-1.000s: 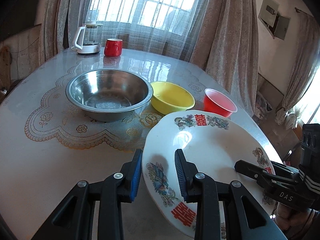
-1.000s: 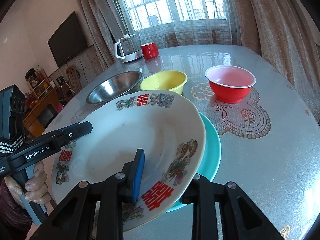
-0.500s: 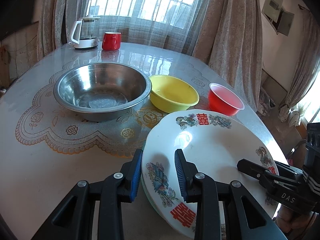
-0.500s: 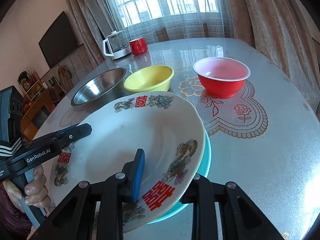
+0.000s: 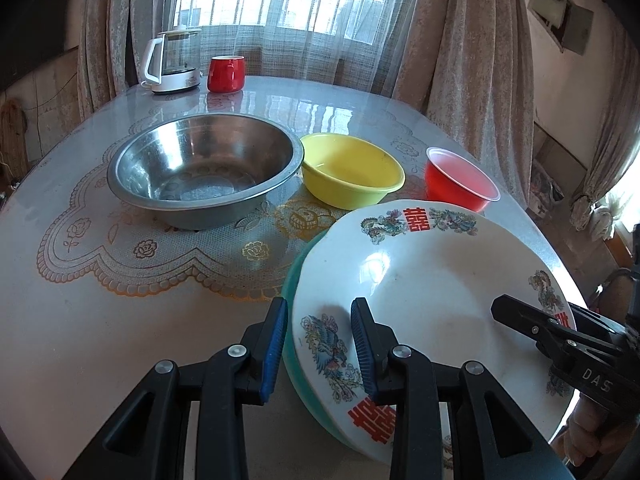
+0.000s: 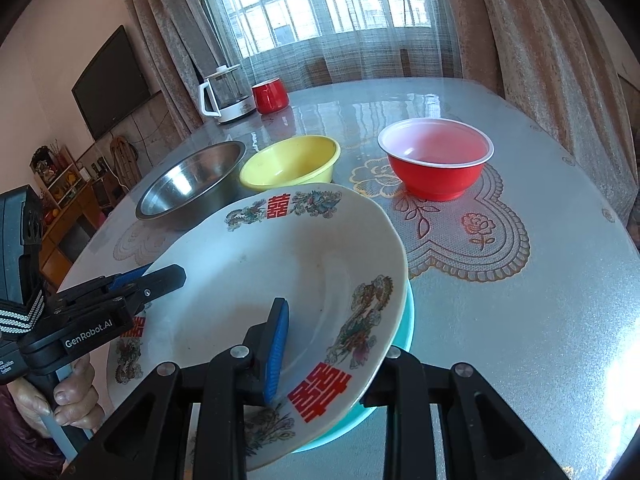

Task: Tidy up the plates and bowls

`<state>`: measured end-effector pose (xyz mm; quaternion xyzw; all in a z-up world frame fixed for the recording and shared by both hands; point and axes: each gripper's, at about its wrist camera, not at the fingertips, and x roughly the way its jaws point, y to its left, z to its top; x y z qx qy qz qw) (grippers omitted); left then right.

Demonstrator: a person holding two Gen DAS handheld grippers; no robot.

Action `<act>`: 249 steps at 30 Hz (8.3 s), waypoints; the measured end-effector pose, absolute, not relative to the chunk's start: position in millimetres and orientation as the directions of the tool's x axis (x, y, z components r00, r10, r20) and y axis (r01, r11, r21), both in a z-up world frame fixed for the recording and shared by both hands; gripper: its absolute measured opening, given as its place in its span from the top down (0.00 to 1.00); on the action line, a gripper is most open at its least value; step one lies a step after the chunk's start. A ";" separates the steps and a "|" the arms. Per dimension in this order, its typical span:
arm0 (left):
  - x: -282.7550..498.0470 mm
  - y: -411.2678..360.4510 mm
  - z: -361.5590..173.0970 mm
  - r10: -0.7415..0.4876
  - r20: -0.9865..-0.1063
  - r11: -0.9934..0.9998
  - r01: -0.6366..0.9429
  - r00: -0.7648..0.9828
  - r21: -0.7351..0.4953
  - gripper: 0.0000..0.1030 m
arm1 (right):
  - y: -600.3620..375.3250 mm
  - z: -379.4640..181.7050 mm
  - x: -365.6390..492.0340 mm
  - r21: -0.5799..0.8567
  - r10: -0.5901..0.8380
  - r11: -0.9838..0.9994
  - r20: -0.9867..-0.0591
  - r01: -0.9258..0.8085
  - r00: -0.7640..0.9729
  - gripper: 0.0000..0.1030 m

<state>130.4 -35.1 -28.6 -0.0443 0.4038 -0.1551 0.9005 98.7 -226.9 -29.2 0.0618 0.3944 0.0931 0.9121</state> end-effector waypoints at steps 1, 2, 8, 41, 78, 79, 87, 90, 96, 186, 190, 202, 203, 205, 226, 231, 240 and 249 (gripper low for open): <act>129.6 -36.9 -28.5 -0.310 -0.715 0.950 0.244 0.627 -0.197 0.67 | -229.9 -31.2 99.6 0.189 0.211 0.976 -0.719 -0.105 0.663 0.66; 128.7 -38.3 -28.4 -0.305 -0.713 0.951 0.246 0.631 -0.189 0.67 | -234.1 -35.5 100.6 0.203 0.212 0.975 -0.730 -0.090 0.650 0.66; 126.9 -36.7 -27.6 -0.293 -0.712 0.954 0.240 0.638 -0.178 0.66 | -238.1 -38.1 96.2 0.198 0.201 0.977 -0.720 -0.081 0.665 0.66; 102.6 -23.9 -15.4 -0.278 -0.673 0.960 0.183 0.686 -0.210 0.66 | -255.5 -36.6 79.4 0.306 0.230 0.952 -0.678 -0.016 0.698 0.80; 93.1 112.9 -28.9 -0.043 -0.702 0.971 -0.136 0.711 -0.196 0.58 | -115.6 8.4 157.8 0.380 0.452 0.891 -0.685 -0.249 0.571 0.63; 96.2 114.6 -27.0 -0.051 -0.700 0.970 -0.130 0.712 -0.203 0.58 | -113.3 8.3 161.7 0.377 0.448 0.893 -0.688 -0.246 0.571 0.63; 131.9 116.9 -6.2 -0.111 -0.677 0.967 -0.078 0.728 -0.242 0.58 | -110.8 8.2 198.7 0.373 0.421 0.905 -0.721 -0.204 0.550 0.63; 146.1 117.1 -0.6 -0.142 -0.671 0.959 -0.067 0.727 -0.276 0.58 | -113.8 12.0 217.8 0.361 0.400 0.914 -0.723 -0.185 0.563 0.63; 177.8 113.8 3.9 -0.150 -0.667 0.953 -0.073 0.730 -0.294 0.58 | -107.1 12.0 265.2 0.296 0.340 0.940 -0.751 -0.171 0.566 0.69; 88.7 57.1 13.5 -0.063 -0.684 0.995 -0.005 0.727 -0.098 0.57 | -175.5 13.5 137.1 0.375 0.431 0.898 -0.640 -0.231 0.636 0.62; 94.6 45.8 12.7 -0.075 -0.689 0.996 0.020 0.721 -0.088 0.57 | -195.3 10.1 140.9 0.395 0.412 0.900 -0.637 -0.182 0.652 0.62; 123.1 8.7 18.1 -0.097 -0.702 0.995 0.087 0.706 -0.051 0.57 | -234.2 -0.1 164.0 0.470 0.397 0.880 -0.639 -0.075 0.658 0.62; 126.2 5.8 18.2 -0.102 -0.704 0.994 0.092 0.703 -0.053 0.57 | -237.3 -0.2 165.8 0.474 0.397 0.878 -0.639 -0.069 0.659 0.62; 131.6 -0.7 18.2 -0.113 -0.708 0.993 0.110 0.698 -0.050 0.57 | -240.5 -0.8 170.3 0.474 0.389 0.879 -0.644 -0.056 0.659 0.62; 237.8 -37.6 8.4 -0.253 -0.775 0.966 0.113 0.578 -0.231 0.57 | -243.8 -20.4 255.2 0.454 0.346 0.889 -0.749 0.058 0.565 0.74; 264.7 -45.3 -1.9 -0.254 -0.791 0.965 0.095 0.556 -0.243 0.57 | -240.9 -29.9 273.5 0.438 0.326 0.895 -0.774 0.086 0.542 0.74; 293.4 -57.1 -24.4 -0.249 -0.836 0.968 0.101 0.489 -0.230 0.82 | -234.5 -45.2 288.8 0.415 0.321 0.906 -0.802 0.082 0.504 0.85; 277.3 -53.6 -5.0 -0.260 -0.795 0.965 0.137 0.548 -0.221 0.83 | -228.2 -25.6 280.8 0.389 0.309 0.921 -0.779 0.033 0.546 0.89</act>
